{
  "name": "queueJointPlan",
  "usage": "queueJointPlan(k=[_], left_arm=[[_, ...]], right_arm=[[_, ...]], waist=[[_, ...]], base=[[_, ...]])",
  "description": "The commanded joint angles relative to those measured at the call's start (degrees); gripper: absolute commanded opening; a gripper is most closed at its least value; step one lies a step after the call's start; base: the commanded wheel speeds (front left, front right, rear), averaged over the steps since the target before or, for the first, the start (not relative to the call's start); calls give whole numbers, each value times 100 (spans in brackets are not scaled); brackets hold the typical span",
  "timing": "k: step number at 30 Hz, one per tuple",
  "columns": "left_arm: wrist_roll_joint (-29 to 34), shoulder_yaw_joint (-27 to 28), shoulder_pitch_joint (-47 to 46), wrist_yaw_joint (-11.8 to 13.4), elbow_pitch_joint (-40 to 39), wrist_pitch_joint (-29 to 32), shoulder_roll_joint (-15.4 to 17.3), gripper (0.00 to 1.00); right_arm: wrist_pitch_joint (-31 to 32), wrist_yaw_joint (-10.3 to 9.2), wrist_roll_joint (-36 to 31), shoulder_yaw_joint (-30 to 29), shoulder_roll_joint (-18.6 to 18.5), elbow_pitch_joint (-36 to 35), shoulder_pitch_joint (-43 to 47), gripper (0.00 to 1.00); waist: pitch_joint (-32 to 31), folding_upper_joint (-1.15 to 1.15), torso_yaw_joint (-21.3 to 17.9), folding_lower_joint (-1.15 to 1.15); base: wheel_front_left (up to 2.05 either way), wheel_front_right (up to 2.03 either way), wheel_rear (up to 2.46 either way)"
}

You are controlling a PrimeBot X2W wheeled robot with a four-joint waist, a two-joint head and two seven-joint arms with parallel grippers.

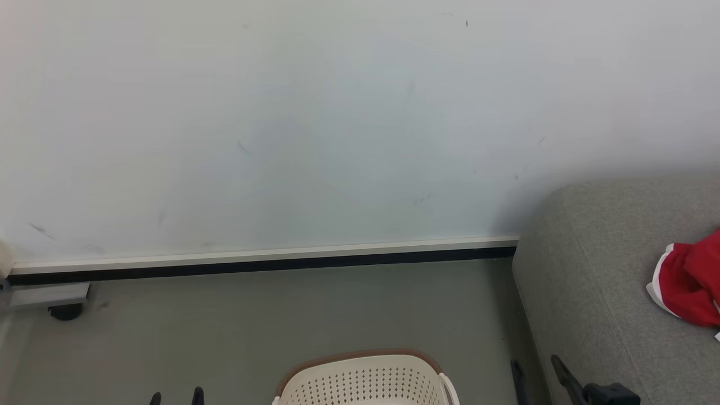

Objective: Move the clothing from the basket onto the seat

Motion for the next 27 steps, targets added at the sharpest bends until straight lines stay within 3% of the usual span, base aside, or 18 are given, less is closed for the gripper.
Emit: queueJointPlan(k=[1, 27], left_arm=[[31, 44, 23, -44, 41, -25, -30, 100], [296, 412, 93, -275, 198, -25, -311, 100]], right_arm=[[-16, -2, -54, 19, 21, 35, 5, 100], [41, -2, -9, 136, 25, 84, -104, 100]], waist=[[8, 0, 1, 0], [52, 0, 24, 0]], base=[[0, 0, 0], [0, 0, 0]])
